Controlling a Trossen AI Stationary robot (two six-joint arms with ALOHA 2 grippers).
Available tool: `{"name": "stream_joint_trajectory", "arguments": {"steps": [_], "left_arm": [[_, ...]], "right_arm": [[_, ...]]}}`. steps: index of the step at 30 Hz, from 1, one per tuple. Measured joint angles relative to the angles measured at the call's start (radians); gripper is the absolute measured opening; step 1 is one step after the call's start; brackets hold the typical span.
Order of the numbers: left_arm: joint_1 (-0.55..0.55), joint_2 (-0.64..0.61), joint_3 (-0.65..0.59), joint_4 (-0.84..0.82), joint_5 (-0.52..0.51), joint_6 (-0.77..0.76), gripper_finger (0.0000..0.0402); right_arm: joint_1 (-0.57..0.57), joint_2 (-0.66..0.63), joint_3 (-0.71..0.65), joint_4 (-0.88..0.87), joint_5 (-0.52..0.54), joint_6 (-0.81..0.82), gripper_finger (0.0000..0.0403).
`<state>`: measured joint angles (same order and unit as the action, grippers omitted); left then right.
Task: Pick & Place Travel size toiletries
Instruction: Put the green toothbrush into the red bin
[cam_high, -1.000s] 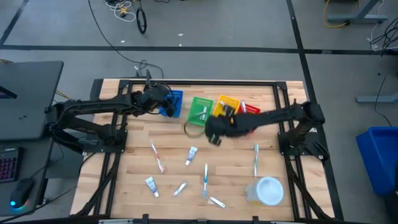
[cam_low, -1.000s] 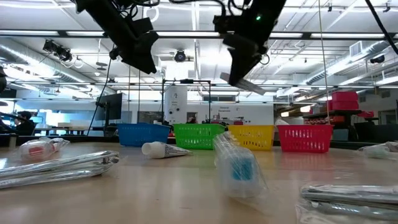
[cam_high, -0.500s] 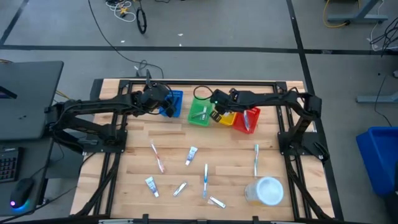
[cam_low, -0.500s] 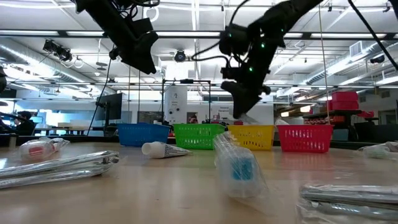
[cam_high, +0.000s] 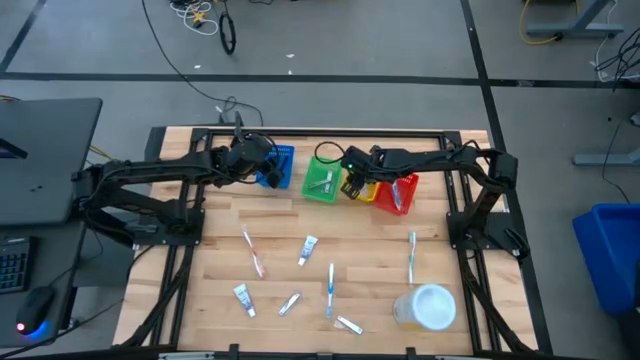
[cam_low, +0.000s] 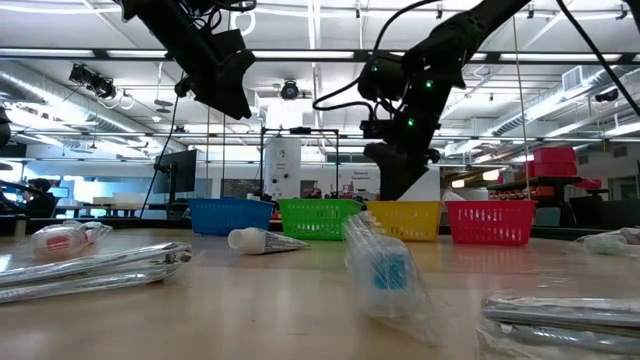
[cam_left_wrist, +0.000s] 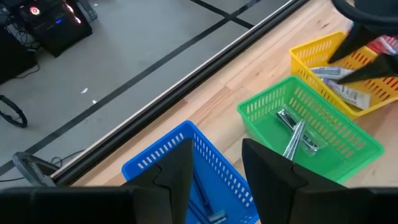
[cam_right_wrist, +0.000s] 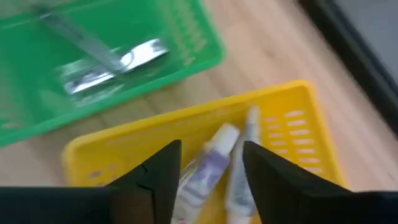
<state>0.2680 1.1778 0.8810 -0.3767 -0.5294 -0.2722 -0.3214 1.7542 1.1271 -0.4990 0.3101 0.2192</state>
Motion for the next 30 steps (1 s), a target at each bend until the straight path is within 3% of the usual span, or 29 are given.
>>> {"name": "stream_joint_trajectory", "arguments": {"steps": [6,13,18,24,30], "left_arm": [[0.000,0.000,0.000,0.000,0.002,0.000,0.0145],[0.000,0.000,0.000,0.000,0.001,0.003,0.0145],[0.000,0.000,0.000,-0.041,-0.001,0.002,0.0145],[0.000,0.000,0.000,-0.070,-0.002,-0.010,0.0145],[0.000,0.000,0.000,-0.071,-0.001,-0.012,0.0145]], "right_arm": [[0.017,0.000,0.055,-0.079,-0.012,0.079,0.0212],[0.083,-0.013,0.208,-0.387,-0.032,0.149,0.0207],[0.110,-0.014,0.324,-0.687,-0.186,0.366,0.0202],[0.179,-0.014,0.328,-0.842,-0.388,0.510,0.0204],[0.287,-0.013,0.274,-0.890,-0.413,0.682,0.0200]]}}
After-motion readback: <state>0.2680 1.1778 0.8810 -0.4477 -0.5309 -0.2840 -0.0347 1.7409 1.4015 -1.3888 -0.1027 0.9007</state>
